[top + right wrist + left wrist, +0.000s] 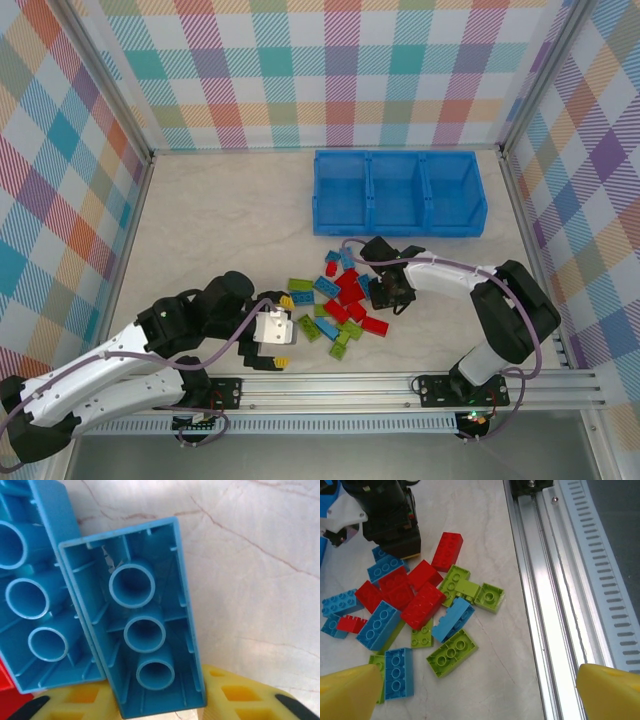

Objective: Sort the legos into containers by color

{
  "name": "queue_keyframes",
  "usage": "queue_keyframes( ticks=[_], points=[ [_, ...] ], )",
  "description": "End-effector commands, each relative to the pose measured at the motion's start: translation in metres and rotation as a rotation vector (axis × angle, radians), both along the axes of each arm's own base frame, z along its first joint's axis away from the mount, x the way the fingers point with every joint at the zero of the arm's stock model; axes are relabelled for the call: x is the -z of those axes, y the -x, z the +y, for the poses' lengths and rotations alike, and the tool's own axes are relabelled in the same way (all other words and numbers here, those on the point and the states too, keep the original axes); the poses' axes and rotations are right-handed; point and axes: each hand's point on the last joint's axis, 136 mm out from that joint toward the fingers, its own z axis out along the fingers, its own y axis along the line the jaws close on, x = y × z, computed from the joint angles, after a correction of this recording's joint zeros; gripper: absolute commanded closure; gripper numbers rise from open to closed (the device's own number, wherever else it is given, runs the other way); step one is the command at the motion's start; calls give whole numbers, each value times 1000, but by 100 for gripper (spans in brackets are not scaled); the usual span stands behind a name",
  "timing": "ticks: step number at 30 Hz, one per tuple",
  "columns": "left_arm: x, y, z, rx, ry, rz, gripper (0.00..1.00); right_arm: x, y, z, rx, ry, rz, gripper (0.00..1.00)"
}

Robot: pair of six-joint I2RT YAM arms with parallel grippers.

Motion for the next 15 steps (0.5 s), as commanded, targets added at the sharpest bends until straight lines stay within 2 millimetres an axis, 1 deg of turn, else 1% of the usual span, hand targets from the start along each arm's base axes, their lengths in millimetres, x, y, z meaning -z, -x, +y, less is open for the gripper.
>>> queue_keyframes(
  ticks=[1, 5, 8, 12, 15],
  points=[
    [-4, 5, -5, 37, 39, -11, 0, -3, -9, 9, -14, -29, -29, 68],
    [-2, 5, -5, 38, 37, -8, 0, -9, -8, 6, -6, -31, -42, 74],
    [-3, 5, -6, 37, 44, -9, 0, -24, -7, 1, 15, -40, -81, 77],
    [-7, 2, -6, 25, 63, -23, 0, -60, -12, -6, 51, -75, -192, 80],
    [-11, -4, -6, -10, 83, -50, 0, -94, -25, -17, 103, -100, -297, 83]
  ],
)
